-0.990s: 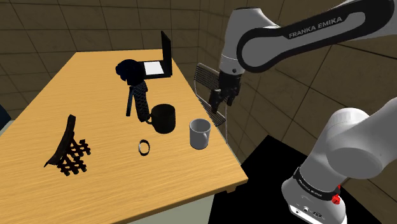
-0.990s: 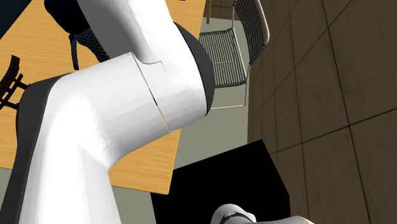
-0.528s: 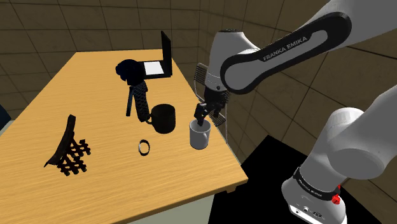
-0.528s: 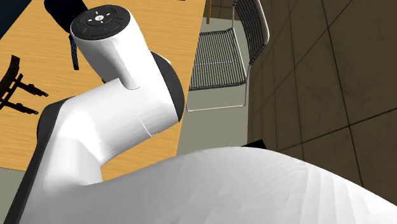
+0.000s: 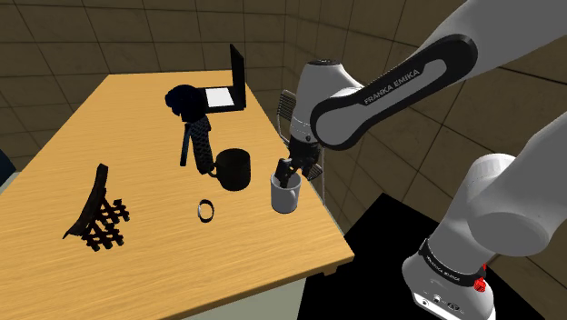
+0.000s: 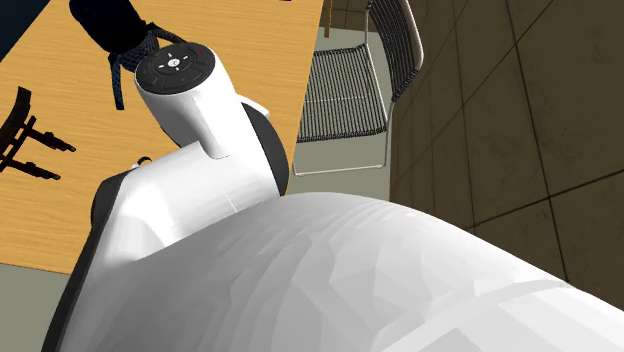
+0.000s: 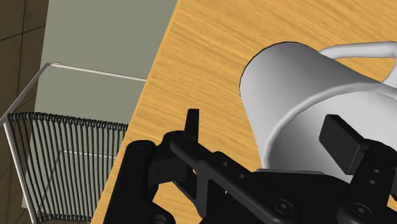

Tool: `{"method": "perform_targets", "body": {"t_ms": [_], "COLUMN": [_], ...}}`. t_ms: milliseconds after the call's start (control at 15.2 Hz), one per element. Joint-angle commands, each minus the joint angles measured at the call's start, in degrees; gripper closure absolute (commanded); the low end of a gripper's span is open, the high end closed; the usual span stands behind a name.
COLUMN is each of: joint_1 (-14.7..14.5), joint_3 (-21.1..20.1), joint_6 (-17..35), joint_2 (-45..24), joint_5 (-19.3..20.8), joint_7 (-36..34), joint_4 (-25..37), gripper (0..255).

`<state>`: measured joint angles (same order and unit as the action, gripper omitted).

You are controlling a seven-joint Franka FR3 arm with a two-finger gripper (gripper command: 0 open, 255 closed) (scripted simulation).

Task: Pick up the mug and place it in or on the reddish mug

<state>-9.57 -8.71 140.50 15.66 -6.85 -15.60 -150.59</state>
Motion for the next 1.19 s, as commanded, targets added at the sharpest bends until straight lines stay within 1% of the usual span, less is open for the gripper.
{"method": "perform_targets", "body": {"t_ms": [0, 264, 330, 924, 1122], "joint_1": [0.01, 0.01, 0.01, 0.01, 0.01], "joint_3": [0.0, 0.0, 0.0, 0.0, 0.14], "joint_6": [0.2, 0.2, 0.2, 0.2, -2.58], "joint_2": [-0.17, -0.17, -0.17, -0.17, 1.6], "joint_5": [0.01, 0.01, 0.01, 0.01, 0.03], "joint_7": [0.01, 0.01, 0.01, 0.01, -0.03], "joint_4": [-0.01, -0.01, -0.01, -0.01, 1.0], "gripper": [0, 0, 255, 255, 255]}}
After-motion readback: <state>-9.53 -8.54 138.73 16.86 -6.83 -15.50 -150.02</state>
